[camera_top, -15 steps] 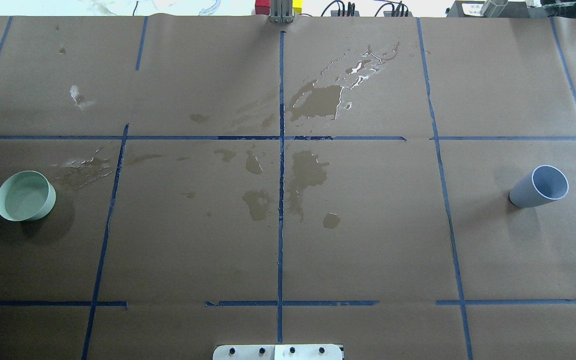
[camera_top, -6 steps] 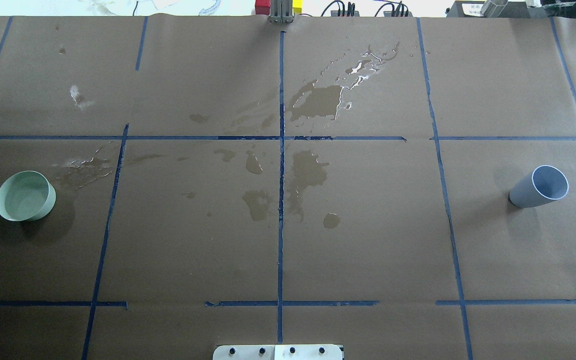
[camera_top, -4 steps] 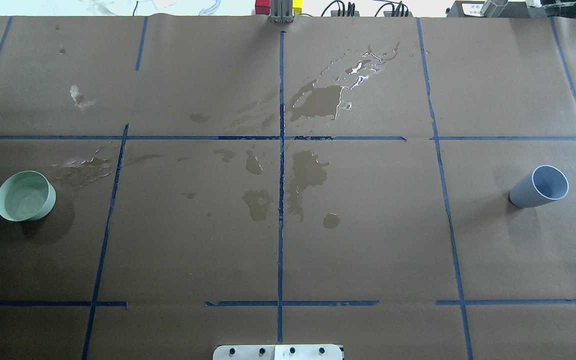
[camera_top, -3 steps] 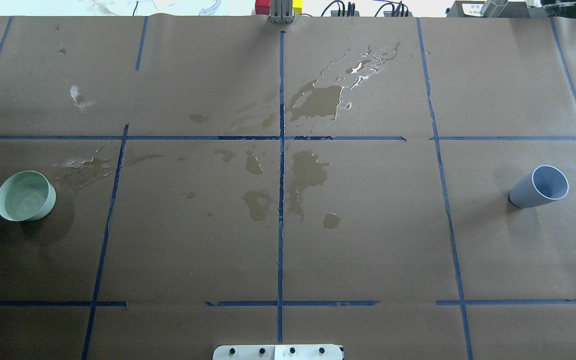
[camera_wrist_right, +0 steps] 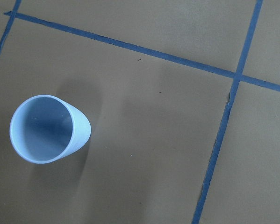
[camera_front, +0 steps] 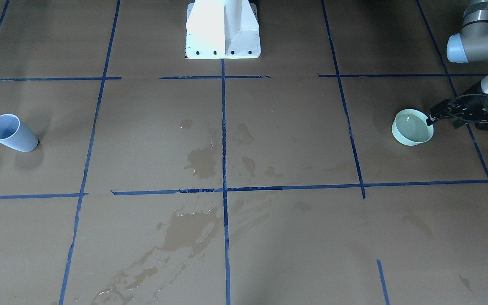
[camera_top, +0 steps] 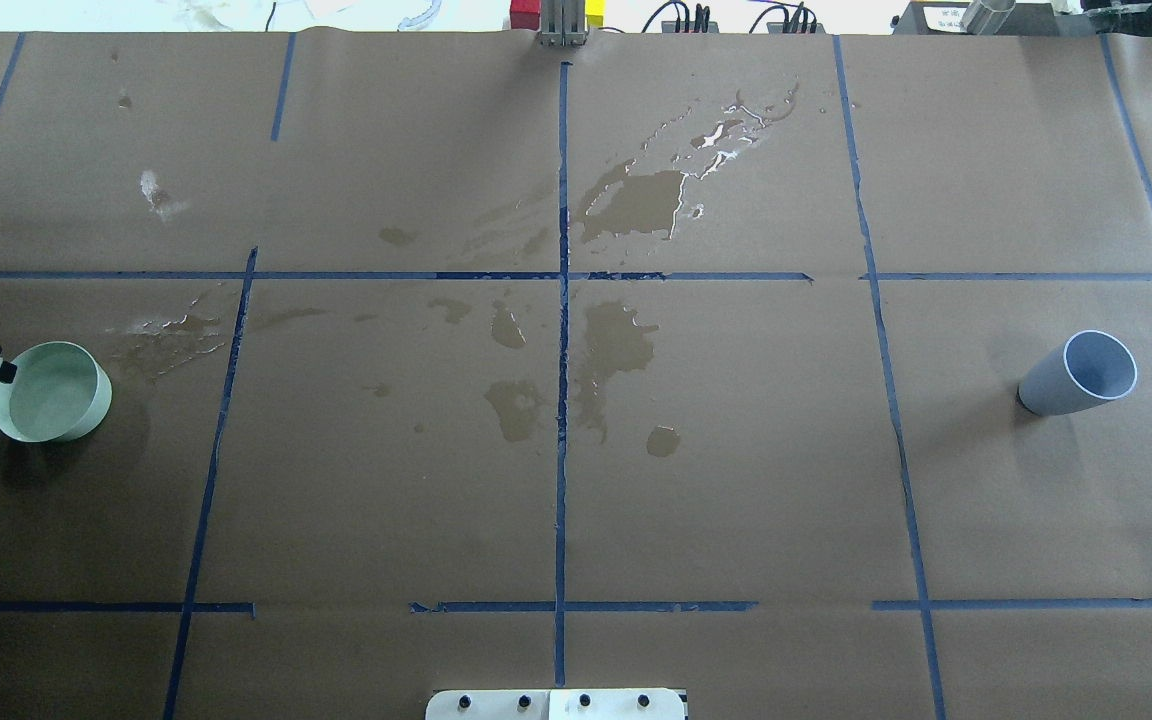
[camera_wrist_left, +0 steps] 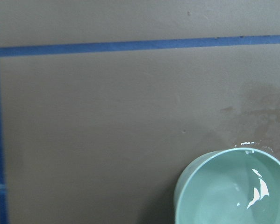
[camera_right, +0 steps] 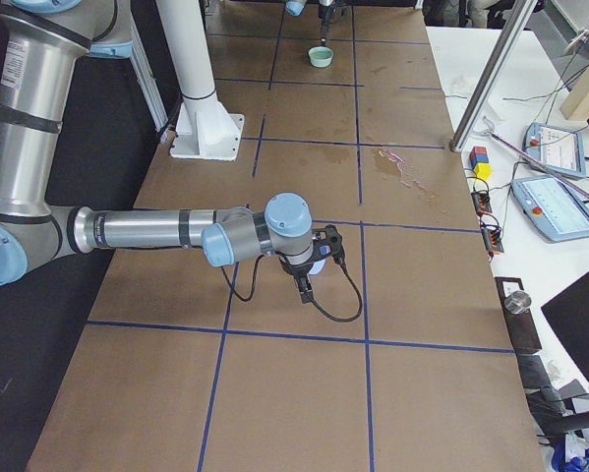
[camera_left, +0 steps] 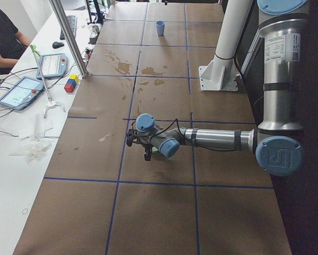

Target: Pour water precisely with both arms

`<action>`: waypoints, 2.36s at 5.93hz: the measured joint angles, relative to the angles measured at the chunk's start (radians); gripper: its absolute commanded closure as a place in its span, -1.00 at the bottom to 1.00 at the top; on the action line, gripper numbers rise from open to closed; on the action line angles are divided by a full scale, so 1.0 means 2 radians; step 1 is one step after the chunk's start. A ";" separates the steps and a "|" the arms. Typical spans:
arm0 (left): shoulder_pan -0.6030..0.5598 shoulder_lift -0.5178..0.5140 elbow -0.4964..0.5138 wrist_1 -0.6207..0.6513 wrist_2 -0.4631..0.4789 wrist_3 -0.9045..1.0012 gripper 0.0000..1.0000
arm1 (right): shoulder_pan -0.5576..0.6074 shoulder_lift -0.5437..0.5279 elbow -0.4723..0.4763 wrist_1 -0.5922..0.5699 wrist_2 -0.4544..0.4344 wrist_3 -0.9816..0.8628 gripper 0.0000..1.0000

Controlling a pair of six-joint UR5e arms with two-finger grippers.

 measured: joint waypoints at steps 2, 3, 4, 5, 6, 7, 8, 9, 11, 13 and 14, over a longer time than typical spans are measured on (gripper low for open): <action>0.011 -0.006 0.009 -0.002 0.003 -0.004 0.06 | 0.000 0.000 0.000 0.000 0.000 0.000 -1.00; 0.013 -0.009 0.016 -0.002 0.003 -0.003 0.25 | 0.000 0.000 0.000 0.000 0.000 0.000 -1.00; 0.013 -0.012 0.021 -0.002 0.003 -0.003 0.59 | 0.000 0.000 0.000 0.000 0.000 0.000 -1.00; 0.013 -0.012 0.023 -0.002 0.003 -0.002 0.85 | -0.001 0.000 0.000 0.000 0.000 0.000 -1.00; 0.014 -0.014 0.024 -0.005 0.003 -0.002 0.97 | -0.001 0.001 0.000 0.000 0.000 0.000 -1.00; 0.014 -0.016 0.025 -0.008 0.003 -0.002 1.00 | -0.001 0.001 0.000 0.000 0.000 0.000 -1.00; 0.014 -0.020 0.023 -0.009 0.002 -0.004 1.00 | -0.001 0.000 0.000 0.000 0.000 0.000 -1.00; 0.014 -0.029 0.018 -0.010 0.001 -0.006 1.00 | -0.001 0.000 0.000 0.000 0.000 0.000 -1.00; 0.021 -0.064 -0.001 -0.010 -0.001 -0.037 1.00 | -0.001 0.000 0.000 -0.001 0.001 0.000 -1.00; 0.066 -0.109 -0.029 -0.006 0.003 -0.112 1.00 | -0.003 0.000 0.000 -0.001 0.001 -0.001 -1.00; 0.096 -0.142 -0.034 0.000 0.004 -0.157 1.00 | -0.004 0.000 0.000 0.000 0.001 -0.001 -1.00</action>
